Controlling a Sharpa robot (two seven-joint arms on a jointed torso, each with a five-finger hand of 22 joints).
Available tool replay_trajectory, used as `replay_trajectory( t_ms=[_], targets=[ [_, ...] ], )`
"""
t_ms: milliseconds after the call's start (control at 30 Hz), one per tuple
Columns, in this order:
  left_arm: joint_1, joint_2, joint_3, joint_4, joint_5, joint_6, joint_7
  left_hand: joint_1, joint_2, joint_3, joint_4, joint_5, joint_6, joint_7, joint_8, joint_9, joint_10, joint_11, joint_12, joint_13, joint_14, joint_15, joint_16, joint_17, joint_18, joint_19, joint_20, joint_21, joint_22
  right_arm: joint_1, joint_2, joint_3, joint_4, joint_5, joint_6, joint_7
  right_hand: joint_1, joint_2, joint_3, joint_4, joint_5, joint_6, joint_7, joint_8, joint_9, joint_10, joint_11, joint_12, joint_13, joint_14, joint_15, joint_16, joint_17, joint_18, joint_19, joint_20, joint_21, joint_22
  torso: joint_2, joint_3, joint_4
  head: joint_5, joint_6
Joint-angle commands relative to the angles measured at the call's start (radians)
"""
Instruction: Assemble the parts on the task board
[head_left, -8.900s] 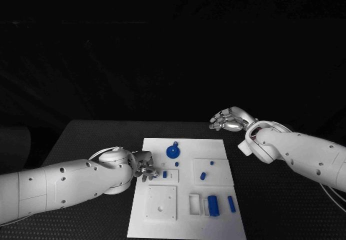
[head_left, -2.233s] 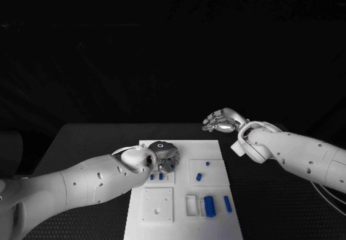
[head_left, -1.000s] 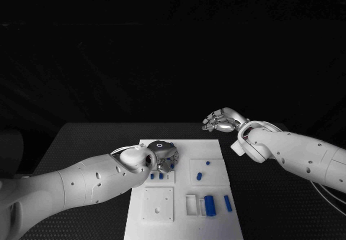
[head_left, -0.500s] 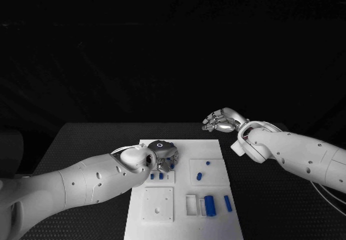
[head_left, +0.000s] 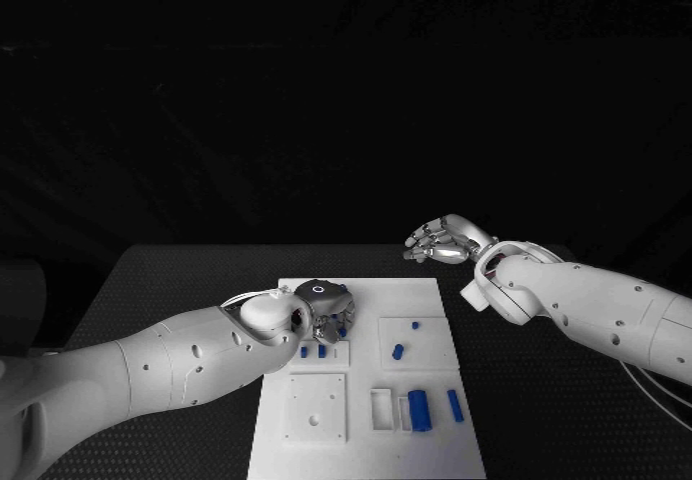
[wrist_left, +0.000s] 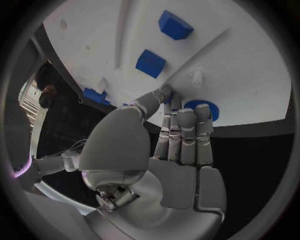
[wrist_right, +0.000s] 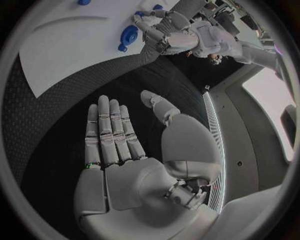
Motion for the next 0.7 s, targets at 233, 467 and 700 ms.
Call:
replay_trajectory(
  t_ms=[233, 467, 700],
  targets=[
    [-0.009, -0.004, -0.005, -0.001, -0.013, 0.006, -0.013, -0.019, 0.015, -0.008, 0.013, -0.009, 0.015, -0.005, 0.007, 0.000, 0.009, -0.004, 0.005, 0.005, 0.007, -0.003, 0.004, -0.003, 0.016, 0.010, -0.021, 0.003, 0.003, -0.001, 0.001, 0.000, 0.001, -0.002, 0.012, 0.012, -0.003, 0.009, -0.002, -0.001, 0.004, -0.006, 0.002, 0.004, -0.001, 0.002, 0.003, 0.006, -0.002, -0.007, -0.001, -0.005, 0.001, -0.005, -0.006, 0.003, -0.005, 0.002, 0.000, 0.0001, -0.0003, 0.003, 0.001],
    [-0.010, -0.017, -0.003, 0.011, 0.019, -0.049, -0.031, -0.019, 0.015, -0.008, 0.014, -0.009, 0.015, -0.005, 0.007, 0.000, 0.009, -0.004, 0.005, 0.005, 0.007, -0.003, 0.004, -0.003, 0.016, 0.010, -0.021, 0.003, 0.003, -0.001, -0.001, 0.000, 0.001, -0.002, 0.012, 0.012, -0.003, 0.009, -0.002, -0.001, 0.004, -0.006, 0.002, 0.004, -0.001, 0.002, 0.003, 0.006, -0.002, -0.007, -0.001, -0.005, 0.001, -0.005, -0.006, 0.003, -0.005, 0.002, 0.000, 0.0000, -0.0008, 0.003, 0.002],
    [-0.010, -0.033, 0.002, 0.032, 0.040, -0.063, -0.032, -0.052, 0.021, -0.012, 0.048, -0.014, 0.024, -0.010, 0.011, 0.000, 0.016, -0.007, 0.008, 0.008, 0.013, -0.006, 0.005, -0.003, 0.015, 0.017, -0.024, 0.004, 0.003, -0.001, -0.001, 0.000, -0.001, -0.002, 0.013, 0.011, -0.002, 0.010, -0.001, -0.001, 0.004, -0.006, 0.002, 0.004, -0.001, 0.002, 0.002, 0.006, -0.002, -0.007, -0.001, -0.005, 0.001, -0.005, -0.006, 0.003, -0.005, 0.002, 0.000, 0.0004, 0.0002, 0.003, 0.005]
  ],
)
